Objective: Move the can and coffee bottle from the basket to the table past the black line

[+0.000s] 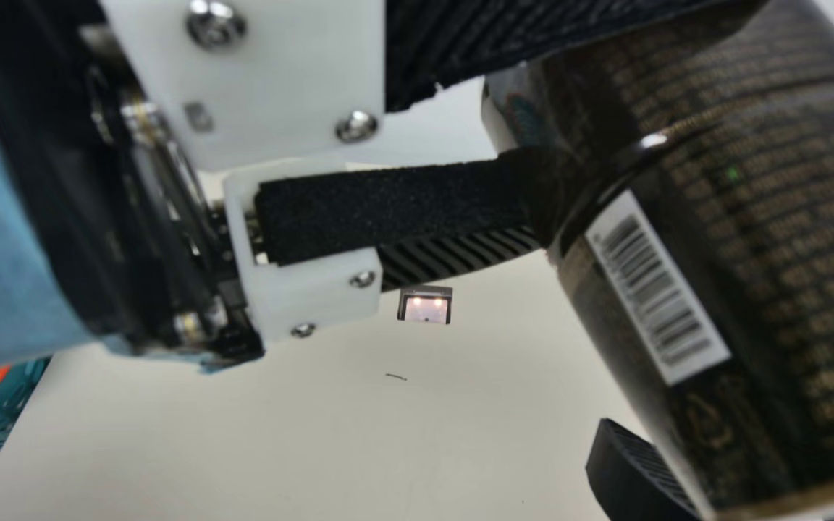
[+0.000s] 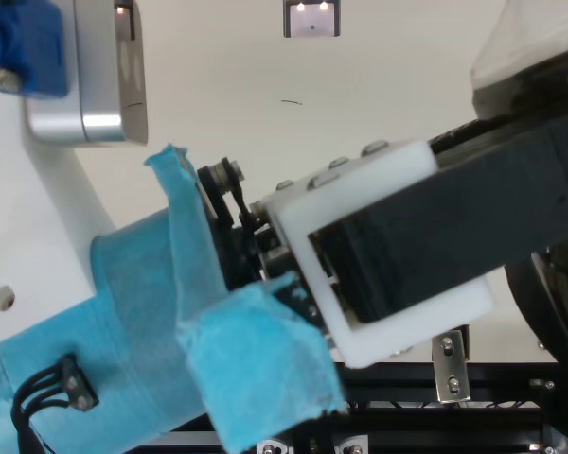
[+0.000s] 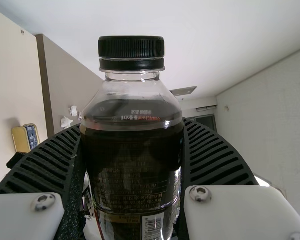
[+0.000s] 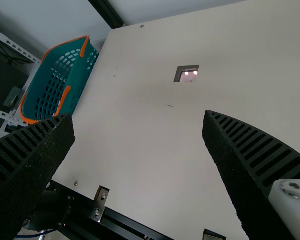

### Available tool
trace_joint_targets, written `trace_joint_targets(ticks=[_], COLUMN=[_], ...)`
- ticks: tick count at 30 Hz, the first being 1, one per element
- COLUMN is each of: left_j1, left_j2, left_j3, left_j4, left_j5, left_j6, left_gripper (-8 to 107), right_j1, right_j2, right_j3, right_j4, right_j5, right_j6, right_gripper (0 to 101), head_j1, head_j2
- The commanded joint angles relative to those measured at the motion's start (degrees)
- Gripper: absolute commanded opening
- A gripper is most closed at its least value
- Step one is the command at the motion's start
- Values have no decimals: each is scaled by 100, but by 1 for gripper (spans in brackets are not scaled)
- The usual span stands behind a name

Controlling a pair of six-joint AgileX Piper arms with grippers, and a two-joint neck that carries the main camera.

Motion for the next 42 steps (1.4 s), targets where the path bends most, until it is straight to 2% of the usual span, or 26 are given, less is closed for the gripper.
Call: trace_joint_targets(ticks=[1, 25, 30, 42], left_j1=[0, 170, 400, 1294], left_j2=[0, -42, -92, -316], left_j3=[0, 70, 135, 457], left_j4=[0, -127, -28, 765], left_j5=[0, 7, -52, -202], left_j6=[0, 158, 148, -128], left_gripper=[10, 10, 10, 10], right_j1=[0, 0, 0, 0], right_j2=[0, 0, 0, 0], right_j3=[0, 0, 0, 0], right_j4=[0, 0, 0, 0], right_j5=[0, 0, 0, 0], right_j6=[0, 0, 0, 0], right_gripper=[101, 101, 101, 101], head_j1=[-38, -38, -38, -38], head_j2=[56, 56, 56, 56])
